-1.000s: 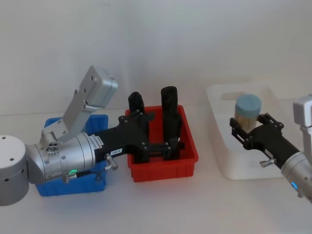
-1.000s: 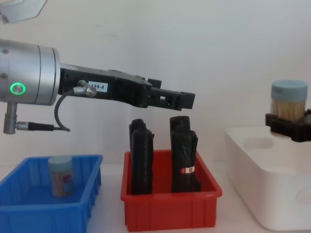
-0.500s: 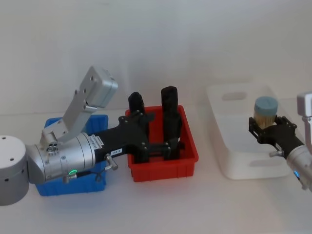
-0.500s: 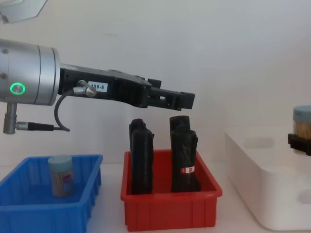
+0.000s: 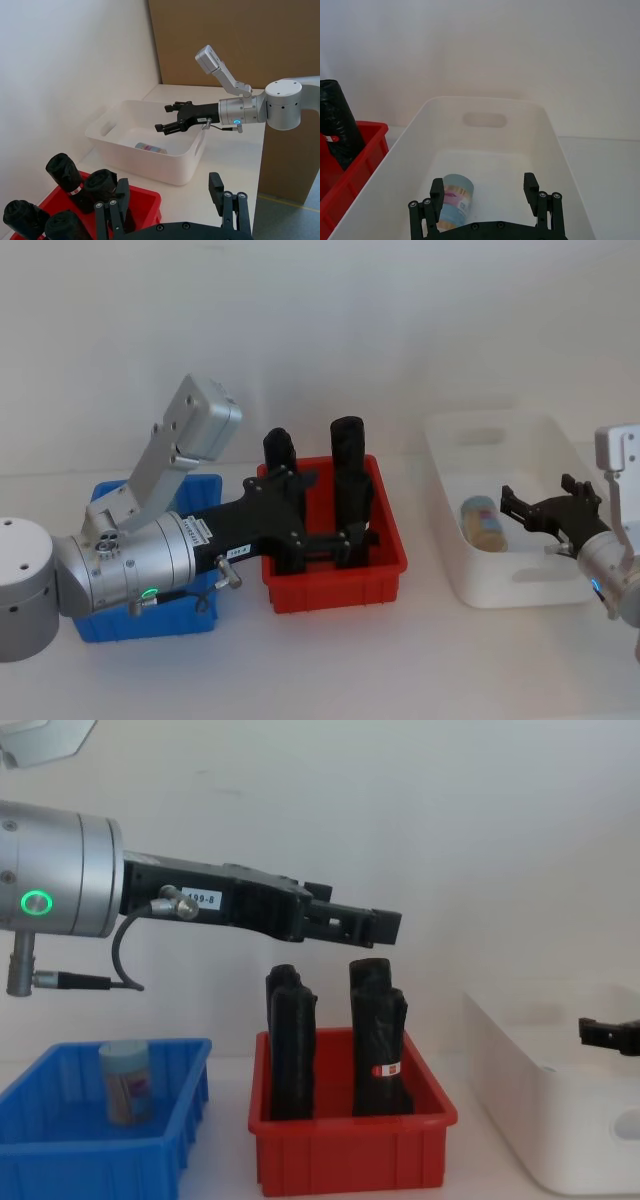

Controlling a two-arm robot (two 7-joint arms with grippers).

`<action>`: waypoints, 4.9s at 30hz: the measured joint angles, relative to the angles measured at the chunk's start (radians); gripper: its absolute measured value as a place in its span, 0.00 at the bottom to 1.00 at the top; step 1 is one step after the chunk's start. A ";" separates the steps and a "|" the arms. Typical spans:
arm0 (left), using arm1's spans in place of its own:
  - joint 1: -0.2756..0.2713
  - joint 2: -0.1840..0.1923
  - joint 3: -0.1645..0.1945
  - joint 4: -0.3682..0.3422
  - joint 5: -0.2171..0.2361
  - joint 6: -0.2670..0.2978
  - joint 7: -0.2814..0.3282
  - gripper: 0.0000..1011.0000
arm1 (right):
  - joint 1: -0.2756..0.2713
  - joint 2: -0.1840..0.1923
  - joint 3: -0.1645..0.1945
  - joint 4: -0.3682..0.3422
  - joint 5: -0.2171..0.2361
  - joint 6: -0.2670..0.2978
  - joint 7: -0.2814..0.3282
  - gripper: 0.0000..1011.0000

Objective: Pick the cotton swabs from the blue box and place them into the white box.

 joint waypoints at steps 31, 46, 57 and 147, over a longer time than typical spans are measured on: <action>0.024 -0.007 0.017 0.006 0.012 -0.047 0.096 0.99 | -0.079 0.014 0.003 -0.121 0.020 -0.064 -0.020 0.99; 0.073 -0.022 0.053 0.022 0.042 -0.147 0.296 0.99 | -0.218 0.045 -0.006 -0.322 0.033 -0.049 -0.020 0.99; 0.110 -0.033 0.080 0.034 0.064 -0.221 0.445 0.99 | -0.323 0.069 -0.014 -0.473 0.042 -0.036 -0.020 0.99; 0.178 -0.053 0.129 0.054 0.105 -0.360 0.723 0.99 | 0.063 -0.129 -0.101 0.086 -0.113 -0.160 0.389 0.99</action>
